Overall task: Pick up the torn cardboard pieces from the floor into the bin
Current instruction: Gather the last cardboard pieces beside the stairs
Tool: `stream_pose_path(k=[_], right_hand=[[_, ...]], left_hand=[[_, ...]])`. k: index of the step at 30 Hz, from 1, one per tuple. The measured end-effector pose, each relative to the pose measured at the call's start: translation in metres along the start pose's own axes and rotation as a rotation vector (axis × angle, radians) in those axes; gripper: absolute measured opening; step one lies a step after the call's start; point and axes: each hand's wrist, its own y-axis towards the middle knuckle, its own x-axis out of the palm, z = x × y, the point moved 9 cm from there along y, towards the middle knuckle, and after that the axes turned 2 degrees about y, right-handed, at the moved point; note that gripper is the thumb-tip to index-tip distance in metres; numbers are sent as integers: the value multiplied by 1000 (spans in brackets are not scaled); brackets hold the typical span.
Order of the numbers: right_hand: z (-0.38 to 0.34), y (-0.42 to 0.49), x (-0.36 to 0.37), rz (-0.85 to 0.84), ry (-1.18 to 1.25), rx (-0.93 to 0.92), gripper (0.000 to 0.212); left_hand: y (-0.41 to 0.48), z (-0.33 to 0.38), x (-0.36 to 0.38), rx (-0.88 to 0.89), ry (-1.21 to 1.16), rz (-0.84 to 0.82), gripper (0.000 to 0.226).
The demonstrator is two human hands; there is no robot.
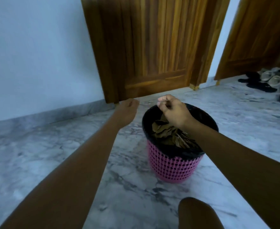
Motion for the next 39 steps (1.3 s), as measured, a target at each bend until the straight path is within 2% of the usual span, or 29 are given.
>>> stream_pose_path(k=[3,6,8,13,18,24,29,34,36,38,39], right_hand=[[-68,-8,93,-122,-21,-119,29],[-141,-47,206,-237,37,-224,24],[-191,-91,289,-374,45,-325,22],[-307,-256,473,-753,80,-553,26],[-391,-448,602,-1109,78,-719,33],[-409,-636,689,-1428,-26,-862,40],[-362,-730,754,-1588,-253,-953,50],[-300,-773,801,-1646,-598,-878,48],[-280,-783,820,-1621,-652,-771,68],[-261,-788,835,-1570,-645,-573,94],[-255,-792,840,-1550,-613,-518,100]], left_hand=[[-57,-48,-94,-32,80,169,41],[-148,-133,-193,-191,100,318,45],[-228,-195,-253,-334,101,416,46],[-463,-312,-360,-642,105,650,46],[-698,-373,-405,-901,96,827,43],[-904,-412,-387,-1182,24,936,47],[-992,-465,-323,-1404,-82,919,49],[-1025,-504,-232,-1543,-201,777,53],[-1033,-512,-200,-1614,-233,664,61],[-1040,-518,-170,-1677,-215,536,70],[-1042,-519,-159,-1706,-178,486,75]])
